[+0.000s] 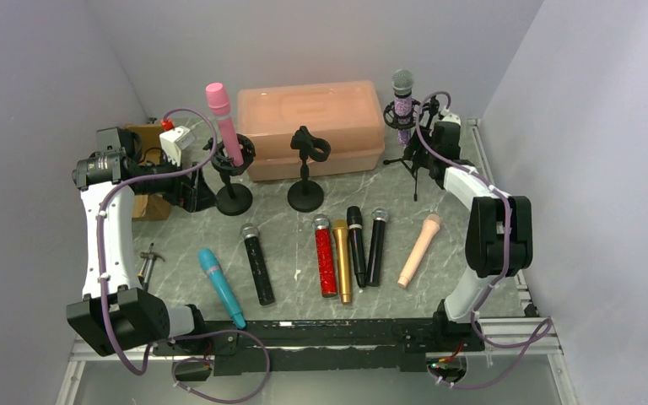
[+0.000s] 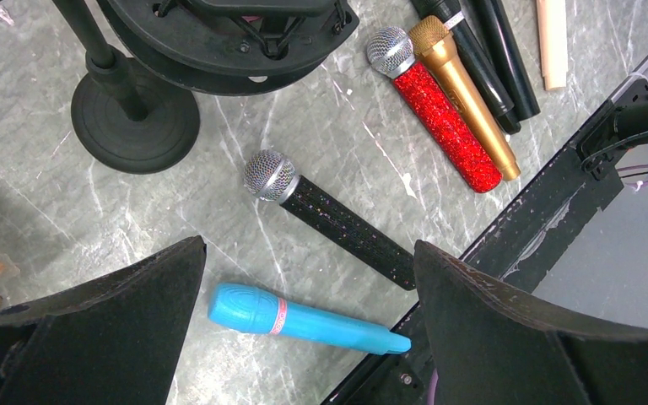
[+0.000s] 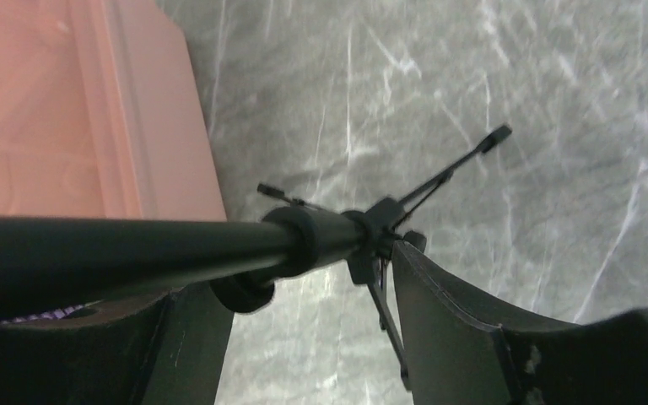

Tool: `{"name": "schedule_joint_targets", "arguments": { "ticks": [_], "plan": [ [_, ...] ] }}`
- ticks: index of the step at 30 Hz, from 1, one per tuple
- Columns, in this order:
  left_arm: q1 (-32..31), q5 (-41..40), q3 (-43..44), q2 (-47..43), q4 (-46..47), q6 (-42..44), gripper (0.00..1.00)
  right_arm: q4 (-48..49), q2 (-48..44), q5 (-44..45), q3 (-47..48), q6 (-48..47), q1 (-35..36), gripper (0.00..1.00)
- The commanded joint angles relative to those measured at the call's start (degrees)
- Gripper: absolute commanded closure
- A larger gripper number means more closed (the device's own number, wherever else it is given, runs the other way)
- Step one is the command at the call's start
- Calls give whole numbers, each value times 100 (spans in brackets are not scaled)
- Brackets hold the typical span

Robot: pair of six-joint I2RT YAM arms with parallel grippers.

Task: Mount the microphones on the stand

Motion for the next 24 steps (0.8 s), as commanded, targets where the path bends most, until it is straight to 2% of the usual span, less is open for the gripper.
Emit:
{"name": "schedule_joint_targets", "arguments": {
  "ticks": [1,14,18,20,24],
  "plan": [
    [31,29,194,-49,-13,68,1,-690,-169,-492,167,316,-108,33],
    [31,55,202,-63,-58,122,2,-1072,-1063,-97,-429,637,-299,35],
    [30,46,203,-106,-56,129,2,-1141,-1635,-117,-647,670,-285,37],
    [29,66,199,-101,-62,132,1,-1114,-2057,-117,-891,614,-179,36],
    [31,122,198,-59,-75,119,1,-1438,-2773,359,-1088,182,758,33]
  ]
}}
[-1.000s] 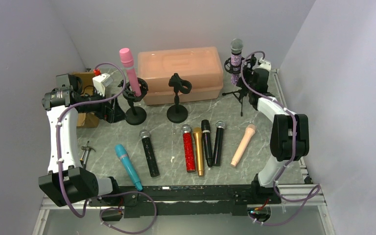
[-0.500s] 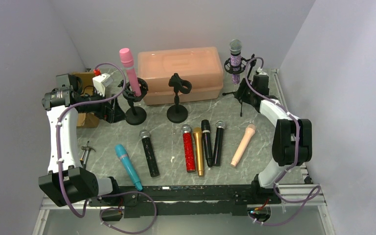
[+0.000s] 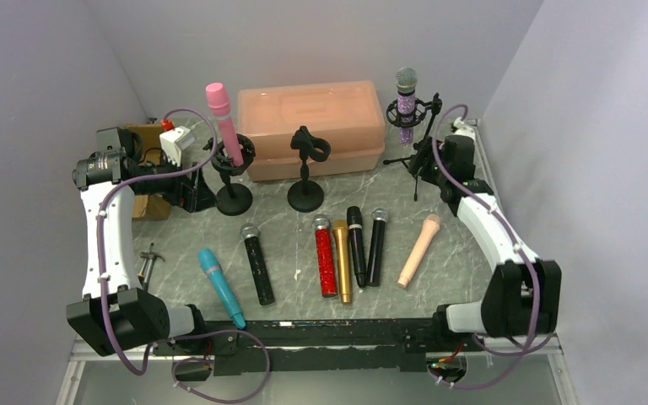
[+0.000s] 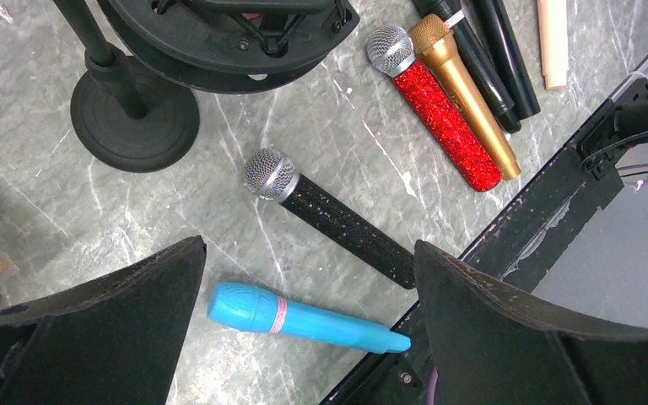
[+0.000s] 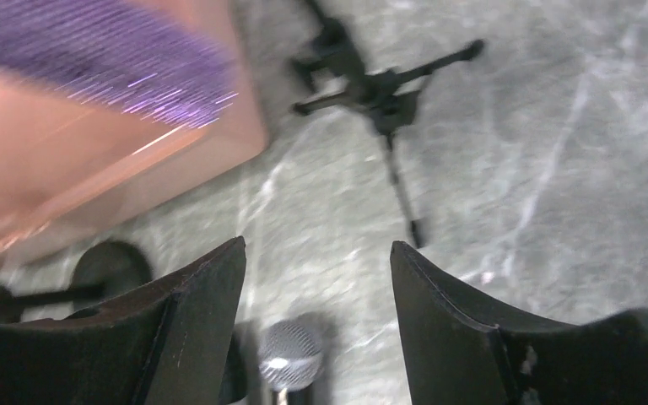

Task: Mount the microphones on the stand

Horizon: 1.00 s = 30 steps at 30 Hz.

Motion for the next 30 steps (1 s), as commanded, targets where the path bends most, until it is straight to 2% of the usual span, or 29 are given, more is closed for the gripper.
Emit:
{"name": "schedule_joint_targets", "arguments": {
  "ticks": [1,4,6,11,12,13,14,23,30],
  "plan": [
    [31,142,191,-57,-74,122,1,-232,-842,520,-137,-410,1141,33],
    [30,138,162,-84,-81,136,1,-389,-1102,653,-98,-616,2147,33],
    [27,147,121,-123,-89,154,1,-263,-1203,219,-36,-953,2527,32],
    [31,264,128,-121,-209,205,1,-402,-737,-1044,1011,-1742,2657,26],
    [29,293,136,-111,-253,231,1,-472,-555,-1296,1302,-1886,2653,9],
    [31,307,134,-119,-278,251,1,-589,-340,-1536,1601,-2039,2651,2],
    [31,310,123,-129,-286,261,1,-723,-49,-1791,1927,-2181,2652,0],
    [29,292,104,-215,-408,343,1,-1524,1445,-3129,3833,-2885,2614,0],
    [29,289,174,-214,-478,372,1,-1920,2231,-3188,4698,-3138,2620,1]
  ]
}}
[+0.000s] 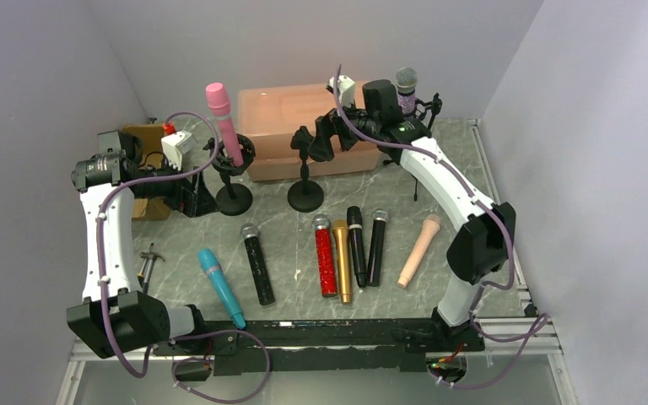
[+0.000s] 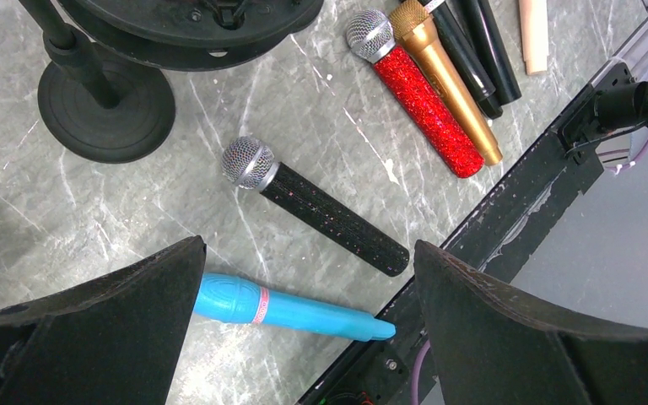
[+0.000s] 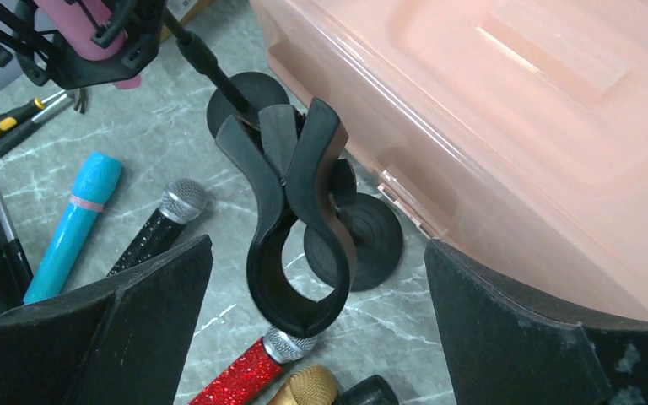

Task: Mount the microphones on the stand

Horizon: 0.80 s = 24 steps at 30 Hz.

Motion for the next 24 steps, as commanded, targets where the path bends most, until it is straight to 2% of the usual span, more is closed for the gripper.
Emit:
{"name": "schedule_joint_targets", "arguments": {
  "ticks": [1,6,9,12,15,16,21,24],
  "plan": [
    [27,189,172,-147,-97,175,0,-329,290,-352,651,-344,-11,1],
    [27,188,223,-125,-156,179,1,-455,616,-405,903,-388,148,8],
    [22,183,217,-172,-140,137,1,-387,640,-214,823,-425,314,18],
    [25,173,191,-257,-105,69,1,-51,520,-108,566,-359,449,41],
    [27,175,164,-311,-63,12,1,379,286,108,206,-261,597,71],
    [27,171,163,-320,-59,9,1,484,218,185,124,-246,657,76],
    [24,190,160,-330,-96,8,1,730,-48,340,-100,-166,930,83],
    [27,171,113,-365,-26,-29,1,1084,-318,144,-419,39,973,84]
  ]
}}
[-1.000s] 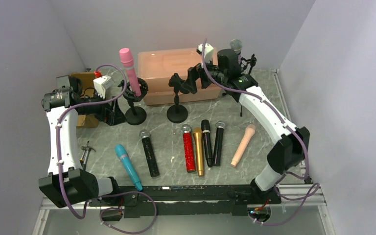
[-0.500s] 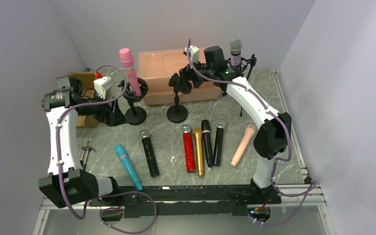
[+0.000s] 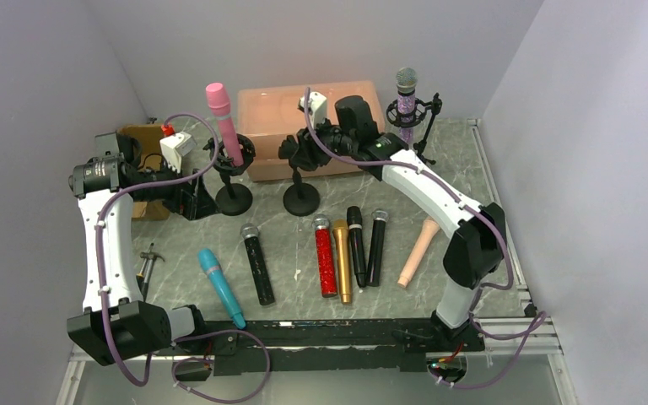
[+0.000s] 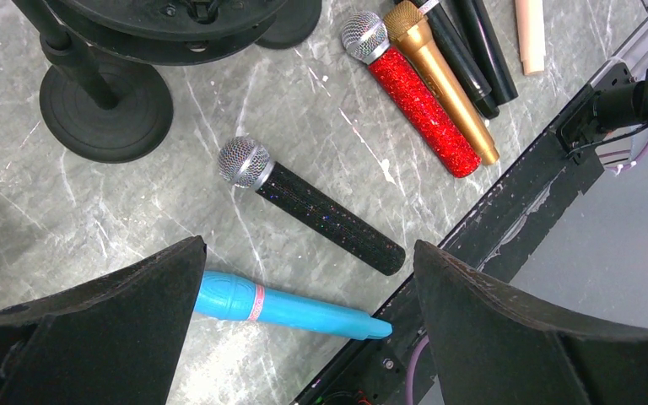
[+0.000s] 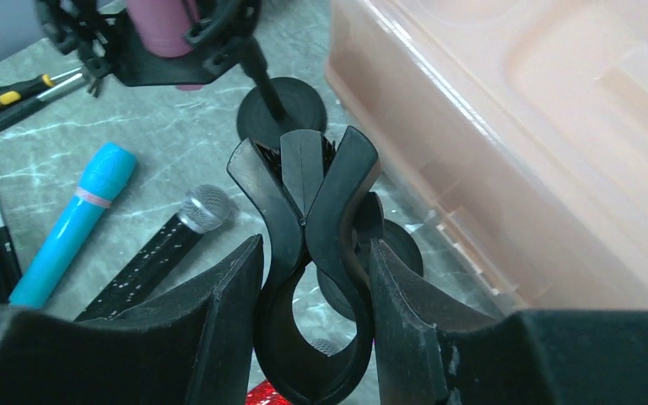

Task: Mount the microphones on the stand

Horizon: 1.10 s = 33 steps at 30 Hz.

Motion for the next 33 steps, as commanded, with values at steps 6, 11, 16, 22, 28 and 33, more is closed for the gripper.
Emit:
{"name": "schedule_joint_targets", "arguments": {
  "ticks": [6,11,16,22,28,33],
  "plan": [
    [24,192,138,-116,41,10,1,682,-871,-673,-602,508,170,85],
    [20,221,125,-139,53,27,1,563,-1081,-928,-891,471,238,85],
    [13,245,102,-118,62,19,1,518,-1233,-1090,-1132,506,288,85],
    [15,271,116,-117,52,27,1,466,-1435,-1333,-1406,532,398,83],
    [-24,316,67,-100,40,50,1,11,-1437,-1170,-1449,423,518,70],
    [-84,335,-9,-171,110,26,1,-185,-1453,-976,-1427,456,553,61]
  ]
}}
